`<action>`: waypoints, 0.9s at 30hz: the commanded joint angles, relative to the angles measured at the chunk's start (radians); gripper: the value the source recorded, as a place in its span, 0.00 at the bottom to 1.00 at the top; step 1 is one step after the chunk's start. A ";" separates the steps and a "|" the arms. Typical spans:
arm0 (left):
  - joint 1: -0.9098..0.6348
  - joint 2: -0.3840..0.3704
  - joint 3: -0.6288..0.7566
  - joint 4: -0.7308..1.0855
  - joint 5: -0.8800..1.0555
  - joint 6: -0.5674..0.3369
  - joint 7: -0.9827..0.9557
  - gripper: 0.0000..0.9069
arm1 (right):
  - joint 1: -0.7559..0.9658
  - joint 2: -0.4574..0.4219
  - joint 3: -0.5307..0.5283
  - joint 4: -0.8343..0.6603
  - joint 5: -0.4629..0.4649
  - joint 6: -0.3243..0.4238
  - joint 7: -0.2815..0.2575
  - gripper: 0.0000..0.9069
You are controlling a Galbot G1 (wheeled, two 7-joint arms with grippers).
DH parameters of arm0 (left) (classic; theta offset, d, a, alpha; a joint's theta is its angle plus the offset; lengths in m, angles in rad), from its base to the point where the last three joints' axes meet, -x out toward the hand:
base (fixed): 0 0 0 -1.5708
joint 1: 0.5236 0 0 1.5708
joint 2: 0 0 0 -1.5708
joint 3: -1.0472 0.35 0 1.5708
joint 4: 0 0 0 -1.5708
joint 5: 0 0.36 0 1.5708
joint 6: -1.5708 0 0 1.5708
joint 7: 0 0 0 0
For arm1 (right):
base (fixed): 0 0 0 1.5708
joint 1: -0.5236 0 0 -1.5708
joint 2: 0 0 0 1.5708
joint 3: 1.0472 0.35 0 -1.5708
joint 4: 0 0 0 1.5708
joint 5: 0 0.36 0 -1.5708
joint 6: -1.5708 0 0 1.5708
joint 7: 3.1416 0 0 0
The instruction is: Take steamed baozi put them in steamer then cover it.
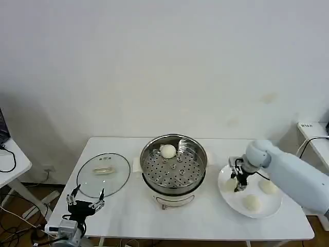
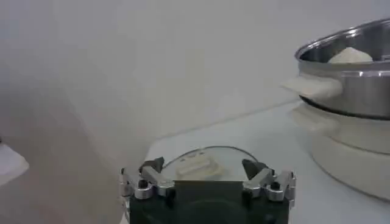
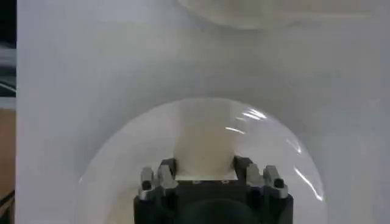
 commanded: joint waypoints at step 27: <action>-0.015 -0.007 -0.008 -0.081 0.029 -0.003 -0.007 1.00 | 0.777 0.353 -0.576 0.038 0.734 -0.262 0.114 0.69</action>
